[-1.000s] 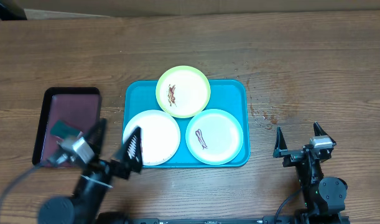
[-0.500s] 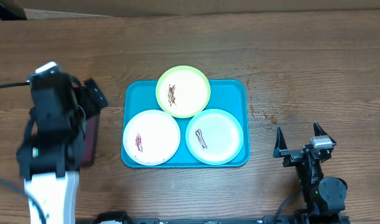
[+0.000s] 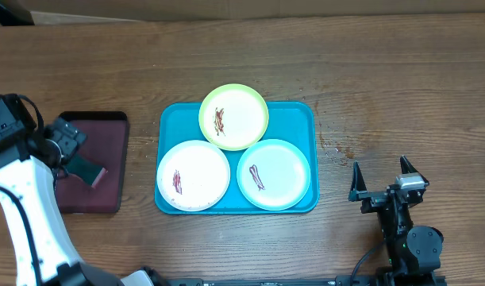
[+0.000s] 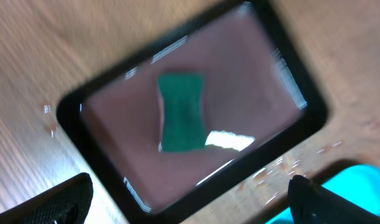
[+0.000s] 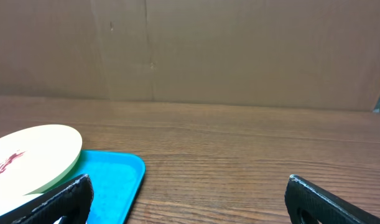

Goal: Clean dirty plates on tray and stack at the side
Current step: 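Move the left gripper to the green sponge in the black tray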

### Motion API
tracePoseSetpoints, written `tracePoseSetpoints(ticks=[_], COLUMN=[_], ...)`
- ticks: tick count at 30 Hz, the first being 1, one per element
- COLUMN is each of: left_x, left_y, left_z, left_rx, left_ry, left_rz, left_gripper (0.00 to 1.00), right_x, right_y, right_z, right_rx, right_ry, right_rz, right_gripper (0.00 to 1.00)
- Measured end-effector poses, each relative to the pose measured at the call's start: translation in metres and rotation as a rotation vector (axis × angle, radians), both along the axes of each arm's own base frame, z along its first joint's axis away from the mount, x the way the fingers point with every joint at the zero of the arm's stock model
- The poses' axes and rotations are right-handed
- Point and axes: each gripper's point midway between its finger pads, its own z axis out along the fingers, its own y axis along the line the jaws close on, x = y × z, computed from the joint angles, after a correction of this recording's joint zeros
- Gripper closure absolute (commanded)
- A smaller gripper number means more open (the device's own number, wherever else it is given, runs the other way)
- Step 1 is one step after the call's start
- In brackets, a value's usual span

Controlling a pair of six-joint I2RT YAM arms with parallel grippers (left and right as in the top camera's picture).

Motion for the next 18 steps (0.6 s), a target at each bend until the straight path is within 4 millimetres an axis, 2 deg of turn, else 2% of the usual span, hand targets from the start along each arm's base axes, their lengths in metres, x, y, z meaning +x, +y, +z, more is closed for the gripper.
tracePoseSetpoints(ticks=[10, 18], left_x=[-0.004, 0.010], left_y=[-0.001, 0.007], left_z=[-0.080, -0.116], left_rx=[-0.172, -0.195], left_ry=[0.212, 0.237], left_rz=[0.012, 0.011], left_gripper=[0.00, 0.00], right_x=[0.000, 0.000], right_y=[0.000, 0.000], right_z=[0.000, 0.000], right_rx=[0.000, 0.000], right_ry=[0.000, 0.000], right_rz=[0.000, 0.000], right_gripper=[0.00, 0.00])
